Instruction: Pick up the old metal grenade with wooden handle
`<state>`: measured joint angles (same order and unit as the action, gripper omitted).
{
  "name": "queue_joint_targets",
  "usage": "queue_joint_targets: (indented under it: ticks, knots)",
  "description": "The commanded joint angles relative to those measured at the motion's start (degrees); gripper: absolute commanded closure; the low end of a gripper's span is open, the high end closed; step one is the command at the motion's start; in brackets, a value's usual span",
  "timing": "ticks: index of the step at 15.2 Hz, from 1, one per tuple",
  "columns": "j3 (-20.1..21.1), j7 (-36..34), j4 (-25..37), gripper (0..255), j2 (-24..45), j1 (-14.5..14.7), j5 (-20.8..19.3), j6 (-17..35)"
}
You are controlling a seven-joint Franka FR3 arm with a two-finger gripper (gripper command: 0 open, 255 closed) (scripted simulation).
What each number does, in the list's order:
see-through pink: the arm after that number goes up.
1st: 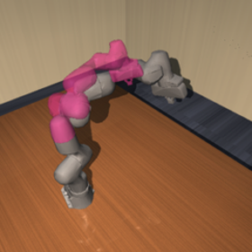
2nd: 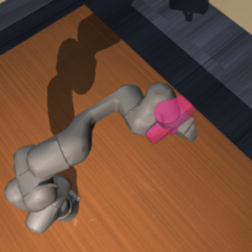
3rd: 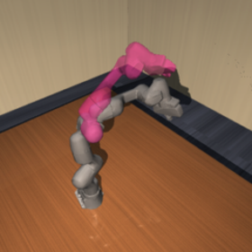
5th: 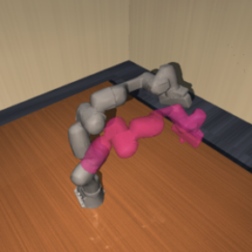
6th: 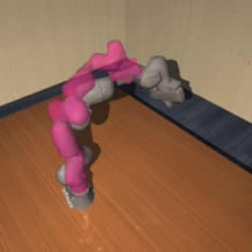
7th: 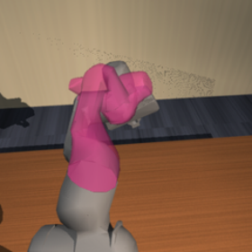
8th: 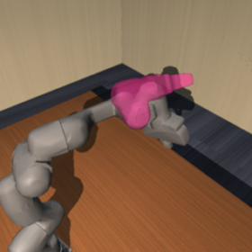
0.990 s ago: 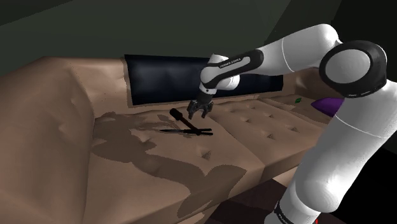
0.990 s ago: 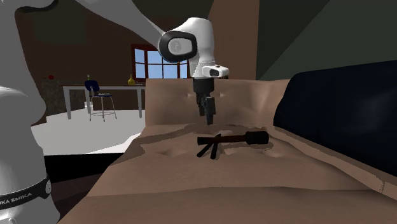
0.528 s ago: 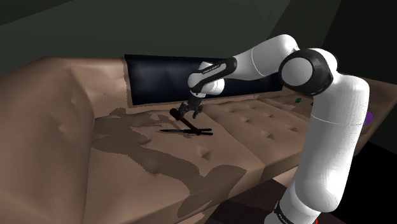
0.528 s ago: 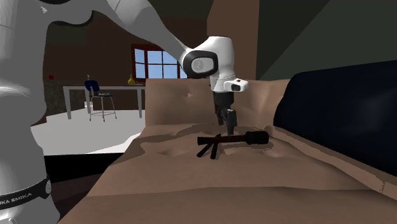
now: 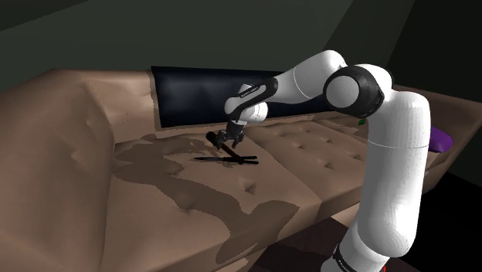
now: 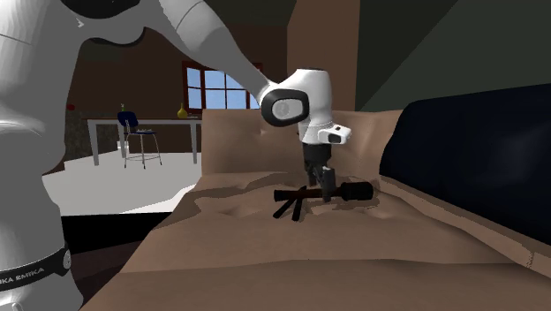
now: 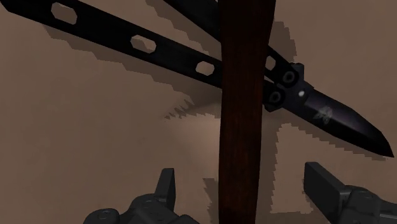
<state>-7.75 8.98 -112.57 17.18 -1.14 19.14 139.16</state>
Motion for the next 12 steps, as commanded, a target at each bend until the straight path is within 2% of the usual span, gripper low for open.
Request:
queue_joint_targets:
  ticks: [1, 2, 3, 12]
  knots:
    - [0.15, 0.27, -0.27, 0, 0.55, -0.01, 0.32, 0.84]
    - [0.16, 0.27, -0.26, 0, 0.56, -0.01, 0.33, 0.83]
    - [0.14, 0.24, -0.23, 255, 0.52, 0.0, 0.3, 0.77]
    - [0.16, 0.27, -0.26, 255, 0.56, -0.01, 0.33, 0.83]
